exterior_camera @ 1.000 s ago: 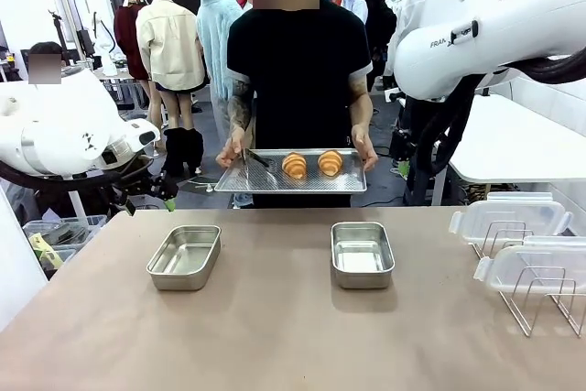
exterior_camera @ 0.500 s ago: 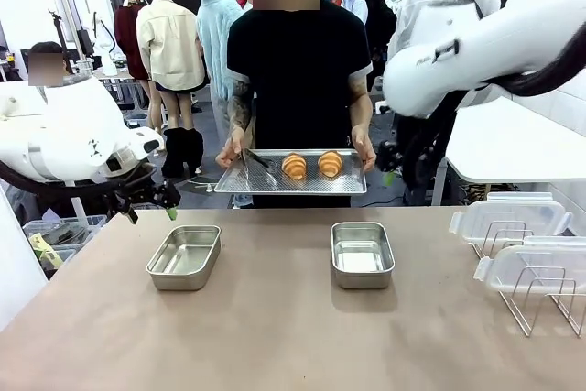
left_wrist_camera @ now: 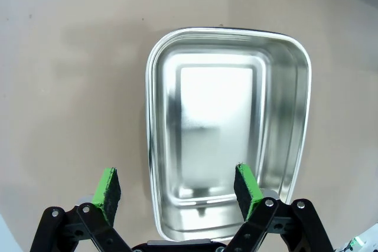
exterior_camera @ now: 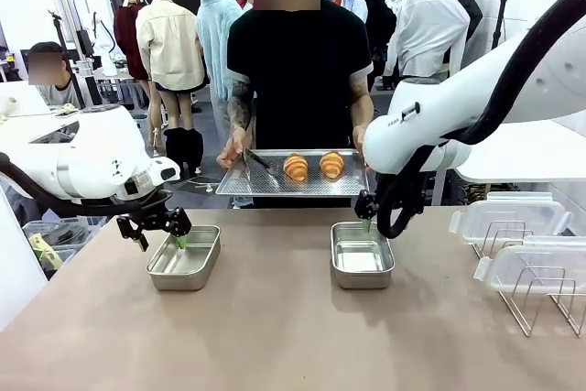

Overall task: Place the bread in airtight containers.
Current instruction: Lift both Airtight Container.

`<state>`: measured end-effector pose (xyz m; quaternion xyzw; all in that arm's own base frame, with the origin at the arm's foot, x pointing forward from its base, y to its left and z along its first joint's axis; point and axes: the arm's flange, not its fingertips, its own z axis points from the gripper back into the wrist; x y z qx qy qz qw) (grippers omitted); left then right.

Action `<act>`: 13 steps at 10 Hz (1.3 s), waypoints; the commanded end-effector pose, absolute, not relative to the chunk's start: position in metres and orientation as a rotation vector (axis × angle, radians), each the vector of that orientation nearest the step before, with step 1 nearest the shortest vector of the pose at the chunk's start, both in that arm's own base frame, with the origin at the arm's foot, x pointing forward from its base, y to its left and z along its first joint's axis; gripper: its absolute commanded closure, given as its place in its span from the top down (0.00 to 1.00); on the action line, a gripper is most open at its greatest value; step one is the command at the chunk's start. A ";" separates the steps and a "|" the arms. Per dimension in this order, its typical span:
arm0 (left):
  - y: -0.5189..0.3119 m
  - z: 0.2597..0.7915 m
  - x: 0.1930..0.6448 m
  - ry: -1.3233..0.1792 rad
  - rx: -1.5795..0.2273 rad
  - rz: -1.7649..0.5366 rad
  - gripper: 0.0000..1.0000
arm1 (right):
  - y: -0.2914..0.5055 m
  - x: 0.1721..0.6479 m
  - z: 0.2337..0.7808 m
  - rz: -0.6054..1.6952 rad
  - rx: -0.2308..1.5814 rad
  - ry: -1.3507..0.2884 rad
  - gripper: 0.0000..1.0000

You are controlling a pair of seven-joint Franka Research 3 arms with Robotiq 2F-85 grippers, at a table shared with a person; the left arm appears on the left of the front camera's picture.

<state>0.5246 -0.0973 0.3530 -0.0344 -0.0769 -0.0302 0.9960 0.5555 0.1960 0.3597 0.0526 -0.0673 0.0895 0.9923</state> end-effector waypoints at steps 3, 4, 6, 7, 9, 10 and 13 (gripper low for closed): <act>-0.087 0.343 0.539 -0.100 -0.068 -0.045 1.00 | 0.193 0.575 0.330 0.086 0.123 -0.092 1.00; -0.085 0.342 0.538 -0.090 -0.064 -0.049 1.00 | 0.198 0.574 0.326 0.083 0.118 -0.085 1.00; -0.081 0.335 0.542 -0.064 -0.068 -0.036 1.00 | 0.200 0.579 0.323 0.082 0.067 -0.069 1.00; -0.079 0.334 0.542 -0.058 -0.050 -0.032 1.00 | 0.202 0.580 0.323 0.070 0.066 -0.084 0.91; -0.077 0.330 0.548 -0.055 -0.058 -0.038 0.78 | 0.202 0.582 0.322 0.047 0.077 -0.076 0.52; -0.079 0.329 0.550 -0.050 -0.044 -0.025 0.58 | 0.201 0.584 0.322 0.036 0.084 -0.082 0.32; -0.082 0.330 0.551 -0.051 -0.037 -0.034 0.00 | 0.203 0.592 0.316 0.015 0.056 -0.070 0.00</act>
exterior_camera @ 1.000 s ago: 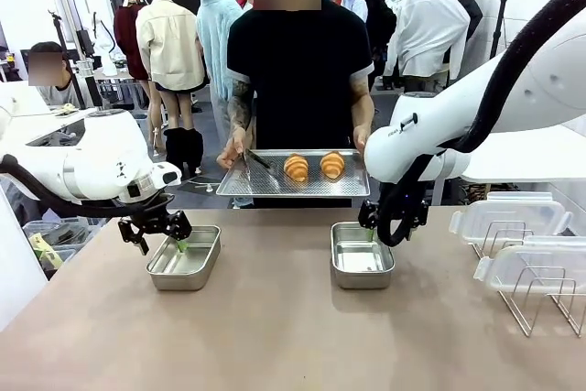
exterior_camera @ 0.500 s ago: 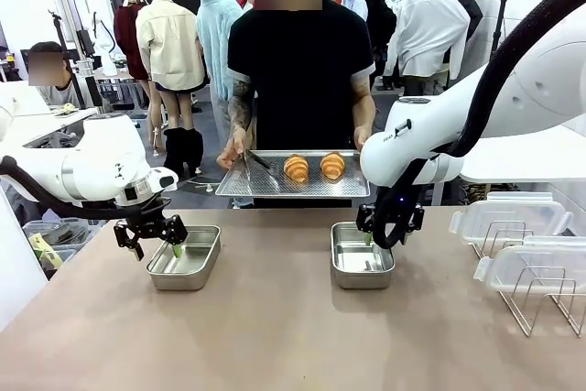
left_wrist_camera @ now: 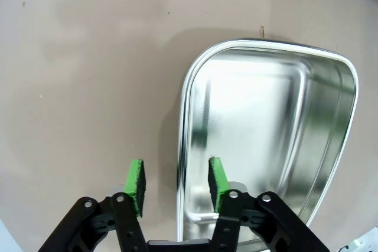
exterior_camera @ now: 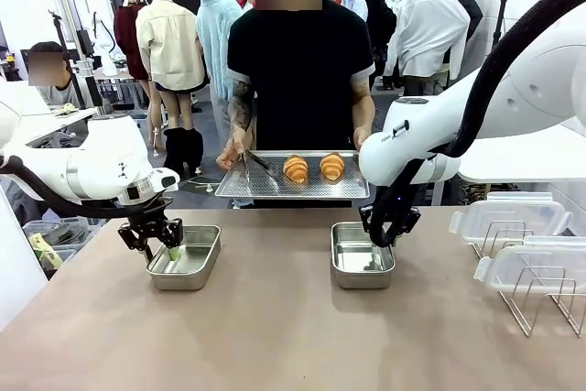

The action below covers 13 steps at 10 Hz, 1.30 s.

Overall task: Place the bread in airtight containers.
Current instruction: Lift both Airtight Container.

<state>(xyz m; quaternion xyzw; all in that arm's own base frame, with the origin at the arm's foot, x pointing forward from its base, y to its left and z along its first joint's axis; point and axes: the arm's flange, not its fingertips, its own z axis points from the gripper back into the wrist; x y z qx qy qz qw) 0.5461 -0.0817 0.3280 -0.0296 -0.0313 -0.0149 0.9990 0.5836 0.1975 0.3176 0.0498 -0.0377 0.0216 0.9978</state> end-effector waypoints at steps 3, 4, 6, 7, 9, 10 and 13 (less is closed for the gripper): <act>-0.084 0.335 0.550 -0.054 -0.025 -0.035 0.00 | 0.207 0.598 0.316 -0.004 0.034 -0.061 0.00; -0.085 0.336 0.550 -0.054 -0.023 -0.037 0.00 | 0.207 0.599 0.316 -0.017 0.026 -0.057 0.00; -0.087 0.339 0.548 -0.055 -0.025 -0.049 0.00 | 0.208 0.601 0.317 -0.057 0.027 -0.028 0.00; -0.089 0.339 0.549 -0.056 -0.032 -0.052 0.00 | 0.206 0.601 0.318 -0.081 0.017 -0.017 0.00; -0.088 0.341 0.545 -0.056 -0.044 -0.046 0.00 | 0.210 0.608 0.317 -0.115 -0.004 0.066 0.00; -0.088 0.341 0.543 -0.064 -0.048 -0.038 0.00 | 0.202 0.594 0.318 -0.063 0.051 -0.018 0.00; -0.088 0.334 0.547 -0.058 -0.047 -0.055 0.00 | 0.202 0.594 0.318 -0.063 0.051 -0.018 0.00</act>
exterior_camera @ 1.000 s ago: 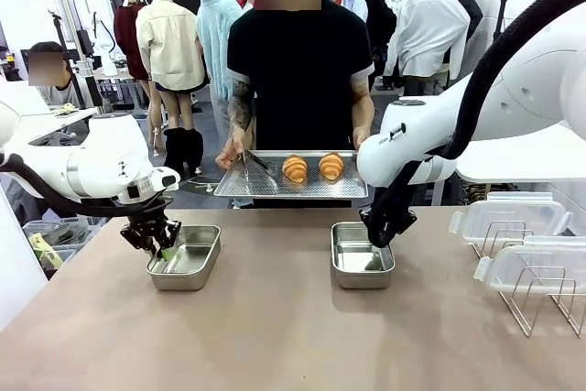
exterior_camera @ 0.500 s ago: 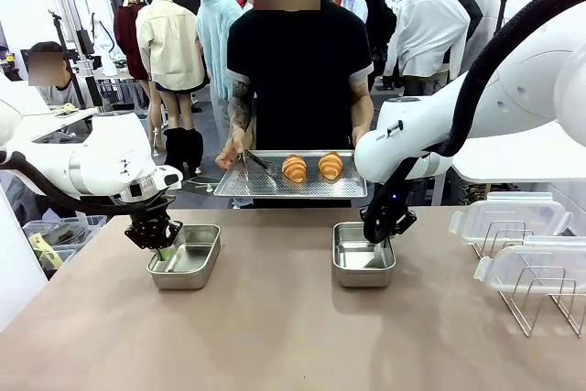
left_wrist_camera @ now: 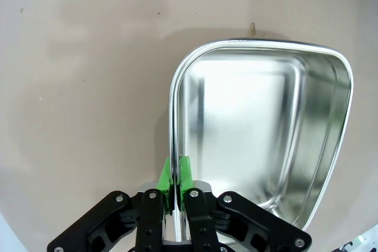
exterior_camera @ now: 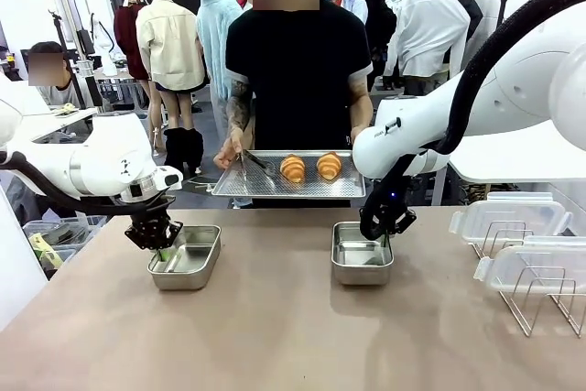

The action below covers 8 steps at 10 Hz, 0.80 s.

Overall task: Place the bread in airtight containers.
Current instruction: Lift both Airtight Container, then once an object is inside an Airtight Container , place the container in the center of the table.

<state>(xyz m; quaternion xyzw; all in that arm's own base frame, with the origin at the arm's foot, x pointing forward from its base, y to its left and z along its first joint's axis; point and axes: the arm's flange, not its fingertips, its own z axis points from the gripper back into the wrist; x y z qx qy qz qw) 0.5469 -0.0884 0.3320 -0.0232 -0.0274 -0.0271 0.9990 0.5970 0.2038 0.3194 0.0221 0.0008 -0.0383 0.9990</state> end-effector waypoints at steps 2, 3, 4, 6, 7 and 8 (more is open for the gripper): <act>-0.088 0.334 0.547 -0.058 -0.047 -0.055 0.00 | 0.202 0.594 0.318 -0.063 0.051 -0.018 0.00; -0.088 0.334 0.547 -0.058 -0.047 -0.055 0.00 | 0.202 0.594 0.318 -0.063 0.051 -0.018 0.00; -0.088 0.334 0.547 -0.058 -0.047 -0.055 0.00 | 0.202 0.594 0.318 -0.063 0.051 -0.018 0.00; -0.088 0.334 0.547 -0.058 -0.047 -0.055 0.00 | 0.202 0.594 0.318 -0.063 0.051 -0.018 0.00; -0.088 0.334 0.547 -0.058 -0.047 -0.055 0.00 | 0.202 0.594 0.318 -0.063 0.051 -0.018 0.00; -0.088 0.332 0.547 -0.054 -0.046 -0.054 0.00 | 0.204 0.597 0.319 -0.072 0.044 0.001 0.00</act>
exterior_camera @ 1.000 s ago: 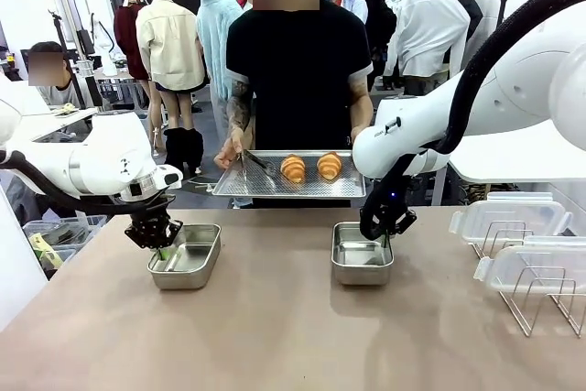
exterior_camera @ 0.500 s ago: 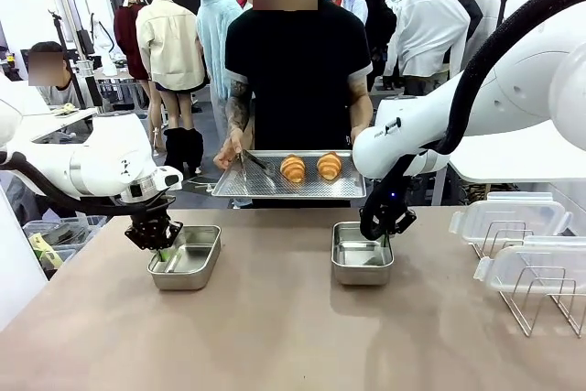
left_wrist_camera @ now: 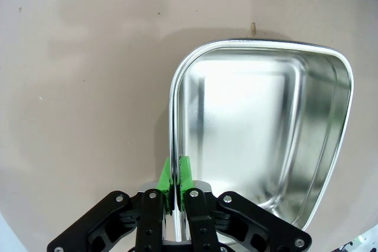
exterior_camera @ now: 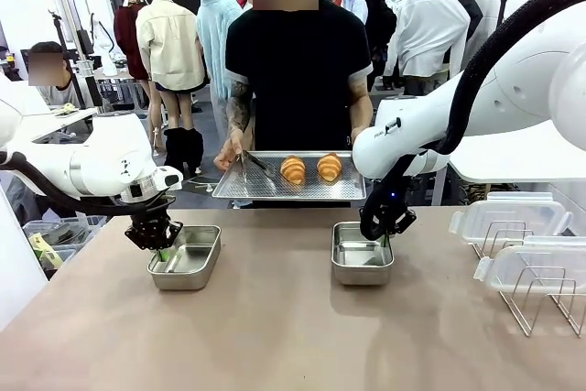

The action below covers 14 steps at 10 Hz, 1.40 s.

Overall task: Place the bread in airtight containers.
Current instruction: Once an object is inside an Airtight Container , place the container in the center of the table.

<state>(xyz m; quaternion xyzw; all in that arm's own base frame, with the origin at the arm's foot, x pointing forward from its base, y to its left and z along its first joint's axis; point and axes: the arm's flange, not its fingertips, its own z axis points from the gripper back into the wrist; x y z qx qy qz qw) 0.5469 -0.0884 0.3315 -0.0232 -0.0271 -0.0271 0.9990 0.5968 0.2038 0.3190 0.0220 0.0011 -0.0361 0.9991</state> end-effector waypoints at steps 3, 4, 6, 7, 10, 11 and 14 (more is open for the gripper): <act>-0.129 0.392 0.507 -0.133 0.038 -0.094 0.00 | 0.202 0.526 0.382 -0.129 0.035 -0.102 0.00; -0.136 0.407 0.496 -0.132 0.058 -0.103 0.00 | 0.203 0.521 0.391 -0.109 0.021 -0.074 0.00; -0.143 0.428 0.482 -0.141 0.051 -0.117 0.00 | 0.207 0.520 0.406 -0.090 0.044 -0.047 0.00; -0.148 0.433 0.479 -0.149 0.039 -0.137 0.00 | 0.207 0.520 0.414 -0.083 0.037 -0.031 0.00; -0.150 0.438 0.478 -0.145 0.040 -0.150 0.00 | 0.208 0.514 0.413 -0.072 0.027 -0.042 0.00; -0.150 0.438 0.478 -0.145 0.040 -0.150 0.00 | 0.208 0.514 0.413 -0.072 0.027 -0.042 0.00; -0.150 0.438 0.478 -0.145 0.040 -0.150 0.00 | 0.208 0.514 0.413 -0.072 0.027 -0.042 0.00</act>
